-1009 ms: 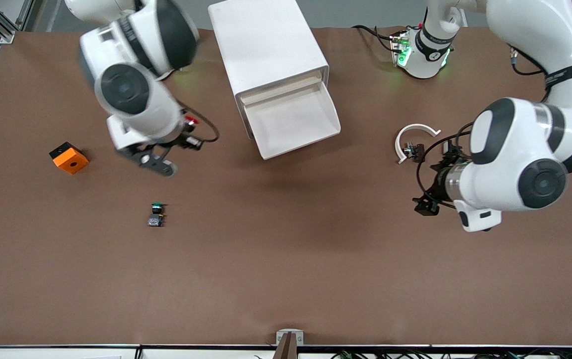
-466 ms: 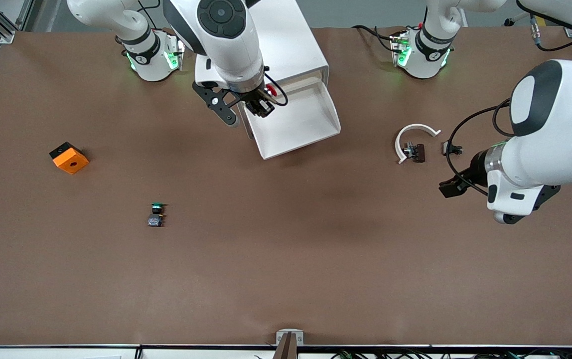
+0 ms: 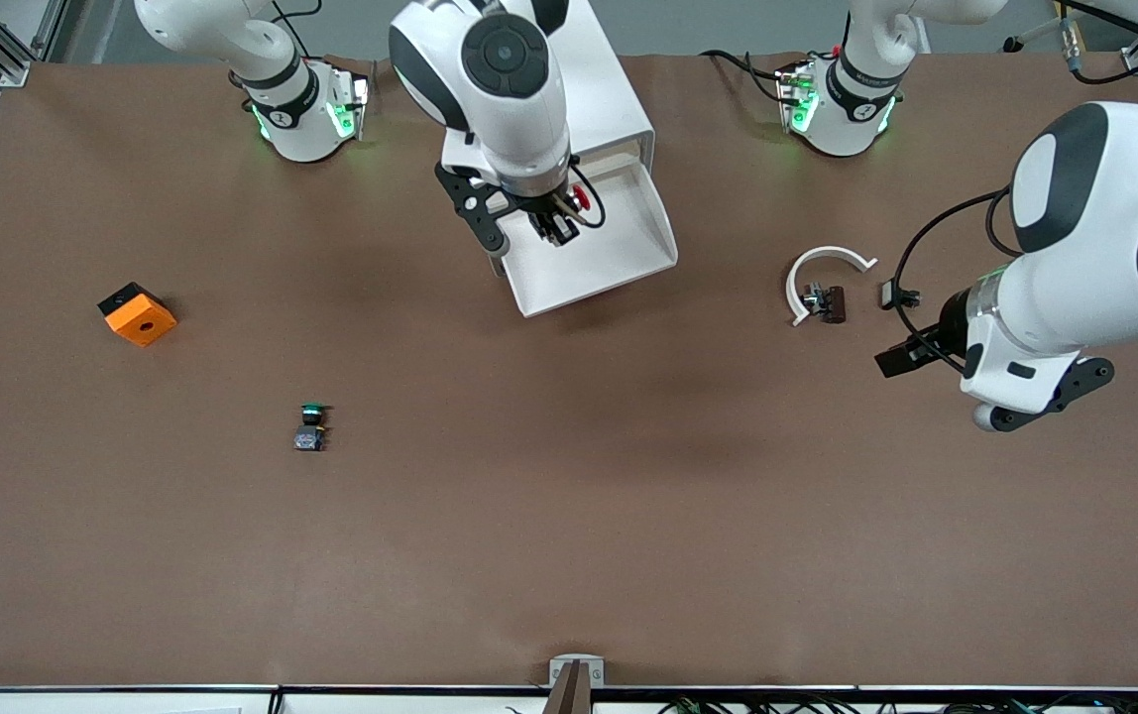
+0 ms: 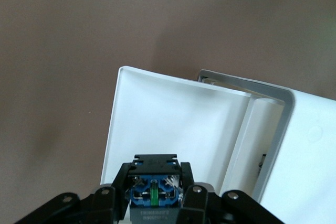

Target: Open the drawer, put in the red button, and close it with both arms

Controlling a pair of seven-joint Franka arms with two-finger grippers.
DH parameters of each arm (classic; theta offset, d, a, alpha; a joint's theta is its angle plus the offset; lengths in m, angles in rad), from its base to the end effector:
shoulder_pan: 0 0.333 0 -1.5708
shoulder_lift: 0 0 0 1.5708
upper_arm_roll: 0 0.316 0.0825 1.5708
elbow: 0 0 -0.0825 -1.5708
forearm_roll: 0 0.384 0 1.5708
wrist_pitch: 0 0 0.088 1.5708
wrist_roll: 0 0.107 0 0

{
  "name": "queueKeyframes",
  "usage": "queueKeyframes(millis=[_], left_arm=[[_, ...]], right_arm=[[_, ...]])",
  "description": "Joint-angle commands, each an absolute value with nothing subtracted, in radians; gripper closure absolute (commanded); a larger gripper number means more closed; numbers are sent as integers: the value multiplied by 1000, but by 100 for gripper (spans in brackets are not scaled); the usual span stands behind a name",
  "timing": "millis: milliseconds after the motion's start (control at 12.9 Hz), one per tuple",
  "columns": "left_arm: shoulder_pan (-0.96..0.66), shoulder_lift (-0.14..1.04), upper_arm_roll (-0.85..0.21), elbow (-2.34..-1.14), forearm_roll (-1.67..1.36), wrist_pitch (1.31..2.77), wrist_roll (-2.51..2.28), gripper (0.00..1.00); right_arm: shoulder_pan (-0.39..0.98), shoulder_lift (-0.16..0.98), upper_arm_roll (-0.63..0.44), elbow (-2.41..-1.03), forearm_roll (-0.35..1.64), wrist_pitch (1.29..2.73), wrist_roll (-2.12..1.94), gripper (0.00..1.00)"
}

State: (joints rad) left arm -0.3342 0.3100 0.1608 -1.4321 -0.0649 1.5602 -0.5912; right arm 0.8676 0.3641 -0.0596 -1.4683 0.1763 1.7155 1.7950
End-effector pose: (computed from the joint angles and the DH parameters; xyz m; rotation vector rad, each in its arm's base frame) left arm 0.6209 -0.1293 0.5055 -3.0107 -0.6413 0.2636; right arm 0.4383 0.4900 0.4642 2.6691 -1.4929 -0.2711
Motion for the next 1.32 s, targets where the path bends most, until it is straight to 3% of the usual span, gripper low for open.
queueKeyframes(millis=[0,311,854,1242], left_arm=[[-344,203,140,-1604,-37,1666,-571,0],[-344,206,74,-1670,-37,1738,-571,0],[-350,210,-17,-1816,-38,1933,-584,0],[-374,268,-69,-1832,-38,2037,-584,0]], right_arm=[[884,374,-74,-1503,192,1741,1844,78],[916,380,-74,-1597,192,1847,1856,78],[953,459,-74,-1598,192,1916,1885,78],[954,480,-74,-1598,190,1921,1885,76]])
